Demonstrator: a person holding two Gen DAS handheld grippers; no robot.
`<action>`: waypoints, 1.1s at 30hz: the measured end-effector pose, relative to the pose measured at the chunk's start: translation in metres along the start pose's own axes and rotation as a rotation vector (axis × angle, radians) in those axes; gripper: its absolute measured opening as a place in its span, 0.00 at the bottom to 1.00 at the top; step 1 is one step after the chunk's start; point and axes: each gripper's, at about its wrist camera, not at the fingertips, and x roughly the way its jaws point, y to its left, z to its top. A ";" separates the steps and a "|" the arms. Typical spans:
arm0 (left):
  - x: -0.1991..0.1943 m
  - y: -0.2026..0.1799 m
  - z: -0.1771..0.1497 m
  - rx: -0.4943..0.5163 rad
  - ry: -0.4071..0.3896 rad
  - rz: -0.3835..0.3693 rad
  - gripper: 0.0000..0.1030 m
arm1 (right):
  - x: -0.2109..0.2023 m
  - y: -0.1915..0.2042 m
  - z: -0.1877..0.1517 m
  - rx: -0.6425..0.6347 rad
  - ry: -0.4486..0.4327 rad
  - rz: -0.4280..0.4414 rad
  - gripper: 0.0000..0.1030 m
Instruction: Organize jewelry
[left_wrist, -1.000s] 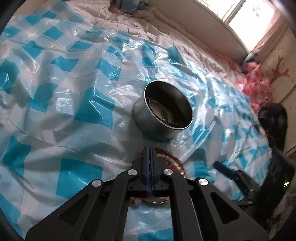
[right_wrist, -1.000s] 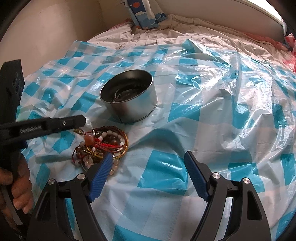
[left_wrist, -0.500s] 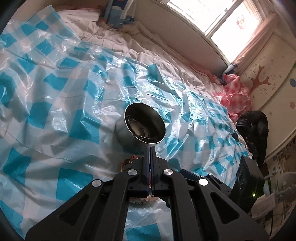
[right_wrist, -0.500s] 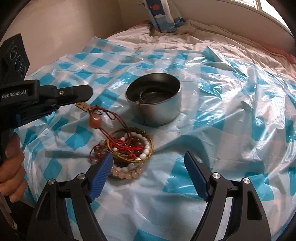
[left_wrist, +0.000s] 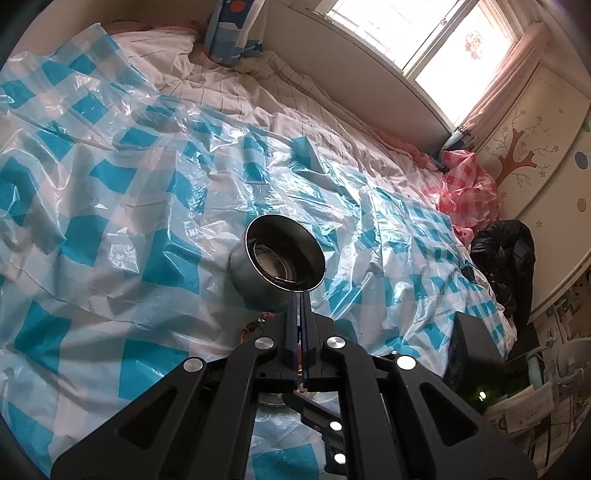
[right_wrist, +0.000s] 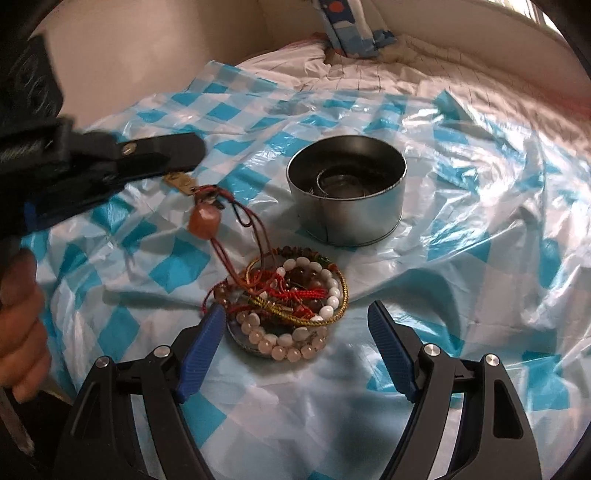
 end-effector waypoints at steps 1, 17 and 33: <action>0.000 -0.001 0.000 0.000 -0.001 -0.002 0.01 | 0.004 -0.002 0.002 0.013 0.005 0.010 0.74; -0.005 0.000 0.010 -0.024 -0.035 -0.025 0.01 | 0.007 -0.006 0.008 0.044 -0.011 0.022 0.21; 0.004 -0.010 0.013 -0.017 -0.032 -0.032 0.01 | -0.031 -0.020 0.011 0.088 -0.155 0.057 0.08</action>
